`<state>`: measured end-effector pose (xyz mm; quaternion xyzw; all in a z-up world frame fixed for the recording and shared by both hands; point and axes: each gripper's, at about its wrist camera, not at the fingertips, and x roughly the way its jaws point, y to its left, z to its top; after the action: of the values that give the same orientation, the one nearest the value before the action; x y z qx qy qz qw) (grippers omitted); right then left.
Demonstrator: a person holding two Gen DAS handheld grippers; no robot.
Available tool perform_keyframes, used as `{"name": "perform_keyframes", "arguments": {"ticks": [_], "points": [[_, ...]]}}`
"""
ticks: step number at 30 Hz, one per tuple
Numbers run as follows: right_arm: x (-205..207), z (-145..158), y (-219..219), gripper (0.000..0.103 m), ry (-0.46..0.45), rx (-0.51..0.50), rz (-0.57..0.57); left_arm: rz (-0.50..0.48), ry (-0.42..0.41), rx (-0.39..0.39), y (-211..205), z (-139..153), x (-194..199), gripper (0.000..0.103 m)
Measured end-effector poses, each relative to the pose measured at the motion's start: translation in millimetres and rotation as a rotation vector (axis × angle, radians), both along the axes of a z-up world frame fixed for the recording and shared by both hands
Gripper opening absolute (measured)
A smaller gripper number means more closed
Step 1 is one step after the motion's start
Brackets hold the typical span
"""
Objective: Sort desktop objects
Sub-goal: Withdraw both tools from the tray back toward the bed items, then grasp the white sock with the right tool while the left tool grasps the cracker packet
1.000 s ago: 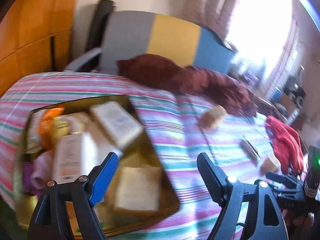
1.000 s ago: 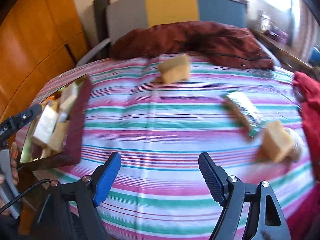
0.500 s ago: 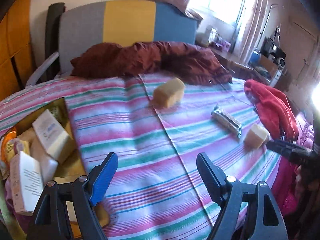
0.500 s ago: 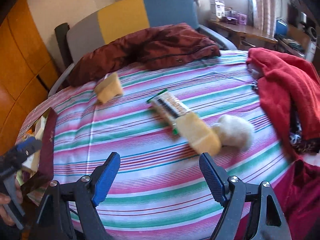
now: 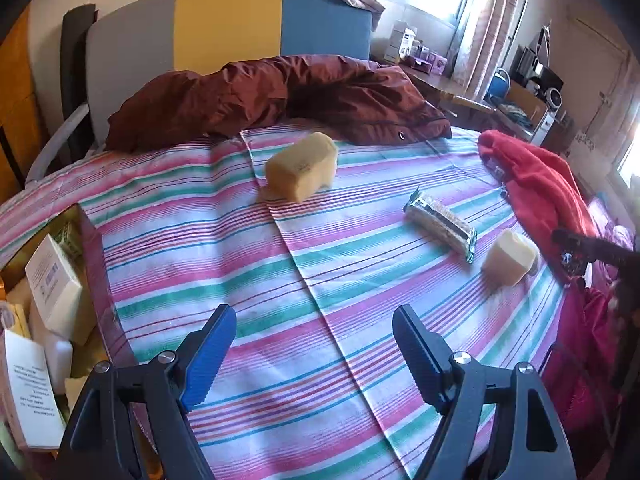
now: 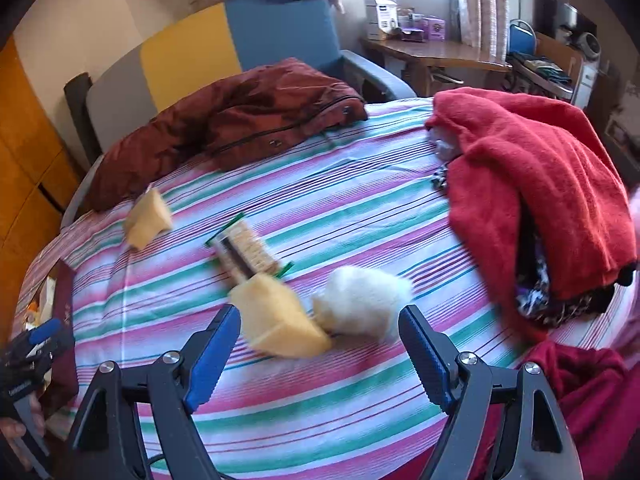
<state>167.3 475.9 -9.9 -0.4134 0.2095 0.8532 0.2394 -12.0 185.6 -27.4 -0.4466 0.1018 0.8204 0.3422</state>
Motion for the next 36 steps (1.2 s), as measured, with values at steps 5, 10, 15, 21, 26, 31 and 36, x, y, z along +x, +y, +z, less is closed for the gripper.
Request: {"name": "perform_keyframes", "arguments": {"ticks": [5,10,15,21,26,31,36], "points": [[1,-7,39,0.082,0.038,-0.045,-0.054,0.003,-0.024,0.014,5,-1,-4,0.081],[4,-26,74,0.082,0.107,-0.138,-0.113,-0.003,-0.051,0.007,11,-7,-7,0.081],[3,-44,78,0.082,0.064,-0.179,-0.131,-0.015,-0.076,-0.026,25,-17,-7,0.081],[-1,-49,75,0.082,0.036,-0.187,-0.114,-0.047,-0.105,-0.052,54,-26,-8,0.081],[-3,-60,78,0.082,0.021,-0.262,-0.108,-0.094,-0.142,-0.051,86,-29,-13,0.081],[-13,-65,72,0.082,-0.009,-0.275,-0.059,-0.121,-0.173,-0.048,124,-30,-19,0.081],[-23,-72,65,0.083,-0.066,-0.257,-0.020,-0.120,-0.242,-0.027,162,-34,-28,0.081]]}}
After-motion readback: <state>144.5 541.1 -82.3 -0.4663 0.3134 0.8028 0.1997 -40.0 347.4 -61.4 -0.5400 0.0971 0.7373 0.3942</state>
